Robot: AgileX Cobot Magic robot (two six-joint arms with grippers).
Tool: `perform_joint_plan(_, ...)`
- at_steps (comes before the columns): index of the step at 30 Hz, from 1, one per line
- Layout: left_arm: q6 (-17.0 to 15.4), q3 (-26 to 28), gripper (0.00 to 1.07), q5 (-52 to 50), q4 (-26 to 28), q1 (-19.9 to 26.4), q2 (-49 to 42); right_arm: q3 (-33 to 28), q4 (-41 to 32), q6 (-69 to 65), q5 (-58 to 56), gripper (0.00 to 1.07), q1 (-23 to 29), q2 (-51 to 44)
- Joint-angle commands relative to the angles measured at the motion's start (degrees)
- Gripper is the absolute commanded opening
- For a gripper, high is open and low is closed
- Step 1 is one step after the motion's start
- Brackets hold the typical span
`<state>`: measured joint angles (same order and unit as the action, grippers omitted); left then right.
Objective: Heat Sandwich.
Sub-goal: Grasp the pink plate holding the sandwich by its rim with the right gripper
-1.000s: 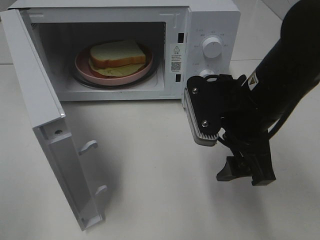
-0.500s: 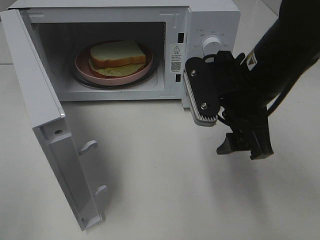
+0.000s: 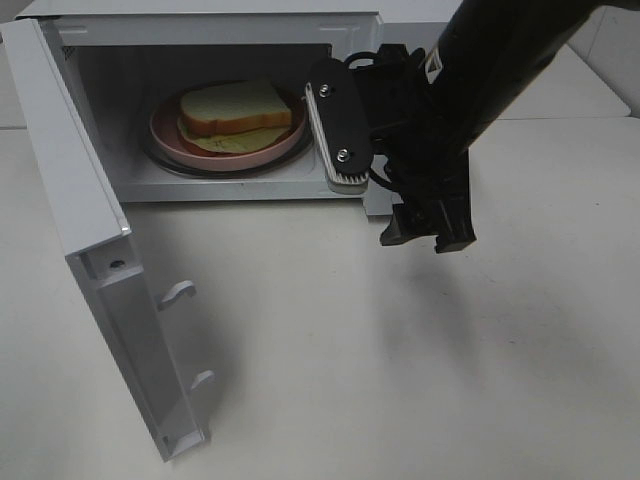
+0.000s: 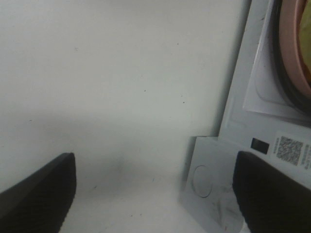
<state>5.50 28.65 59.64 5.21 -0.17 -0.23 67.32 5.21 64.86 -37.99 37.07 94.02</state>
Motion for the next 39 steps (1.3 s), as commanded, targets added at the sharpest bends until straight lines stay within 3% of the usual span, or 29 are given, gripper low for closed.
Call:
perform_joint_plan(1, -0.2, -0.2, 0.99, -0.3, 0.2, 0.1, -1.2, 2.9, 0.9, -0.5, -0.2, 0.83, 0.7, 2.1)
perform_joint_plan(16, -0.2, -0.2, 0.99, -0.3, 0.2, 0.1, -1.2, 15.9, 8.0, -4.6, 1.6, 0.82, 3.7, 13.3)
perform_joint_plan(39, -0.2, -0.2, 0.99, -0.3, 0.1, 0.1, -1.2, 35.1, 7.8, -6.1, 4.6, 0.8, 5.0, 32.4)
